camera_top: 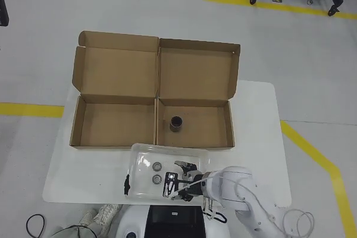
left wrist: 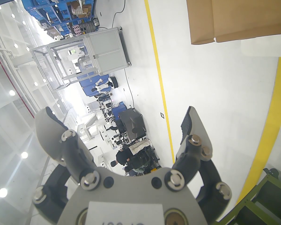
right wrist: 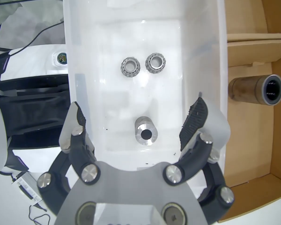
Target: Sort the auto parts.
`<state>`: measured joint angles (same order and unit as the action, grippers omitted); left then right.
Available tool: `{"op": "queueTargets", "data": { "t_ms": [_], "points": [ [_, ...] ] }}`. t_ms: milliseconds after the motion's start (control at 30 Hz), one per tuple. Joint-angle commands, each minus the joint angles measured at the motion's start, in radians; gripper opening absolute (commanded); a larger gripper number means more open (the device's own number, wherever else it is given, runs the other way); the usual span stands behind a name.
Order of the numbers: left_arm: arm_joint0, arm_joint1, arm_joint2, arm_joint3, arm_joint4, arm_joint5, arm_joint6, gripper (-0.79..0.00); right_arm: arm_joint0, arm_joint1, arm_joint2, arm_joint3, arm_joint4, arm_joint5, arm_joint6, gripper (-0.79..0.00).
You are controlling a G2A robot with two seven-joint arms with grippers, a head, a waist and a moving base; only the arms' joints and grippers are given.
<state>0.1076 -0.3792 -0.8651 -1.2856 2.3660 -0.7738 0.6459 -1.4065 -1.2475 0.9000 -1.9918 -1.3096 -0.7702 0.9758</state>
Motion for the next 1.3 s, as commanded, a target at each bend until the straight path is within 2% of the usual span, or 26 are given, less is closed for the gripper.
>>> {"op": "queueTargets", "data": {
  "t_ms": [0,133,233,467,900,967,1100,1133,1200,1267],
  "points": [
    [0.000,0.000,0.000,0.000,0.000,0.000,0.000,0.000,0.000,0.002,-0.008,0.012,-0.003,0.005,0.017,-0.040],
    [0.000,0.000,0.000,0.000,0.000,0.000,0.000,0.000,0.010,0.005,-0.017,0.037,-0.005,0.030,0.048,-0.071],
    [0.000,0.000,0.000,0.000,0.000,0.000,0.000,0.000,0.019,0.008,-0.019,0.052,-0.009,0.046,0.054,-0.129],
    [0.000,0.000,0.000,0.000,0.000,0.000,0.000,0.000,0.050,0.007,-0.043,0.081,-0.035,0.102,0.098,-0.105],
    [0.000,0.000,0.000,0.000,0.000,0.000,0.000,0.000,0.131,-0.003,-0.105,0.171,-0.011,0.138,0.155,-0.219],
    [0.000,0.000,0.000,0.000,0.000,0.000,0.000,0.000,0.140,-0.004,-0.112,0.181,-0.006,0.144,0.164,-0.311],
    [0.000,0.000,0.000,0.000,0.000,0.000,0.000,0.000,0.155,-0.006,-0.123,0.197,0.003,0.156,0.182,-0.351],
    [0.000,0.000,0.000,0.000,0.000,0.000,0.000,0.000,0.157,-0.006,-0.125,0.199,0.006,0.159,0.184,-0.409],
    [0.000,0.000,0.000,0.000,0.000,0.000,0.000,0.000,0.162,-0.006,-0.126,0.202,0.005,0.170,0.189,-0.474],
    [0.000,0.000,0.000,0.000,0.000,0.000,0.000,0.000,0.164,-0.005,-0.129,0.205,0.001,0.176,0.198,-0.631]
  ]
}}
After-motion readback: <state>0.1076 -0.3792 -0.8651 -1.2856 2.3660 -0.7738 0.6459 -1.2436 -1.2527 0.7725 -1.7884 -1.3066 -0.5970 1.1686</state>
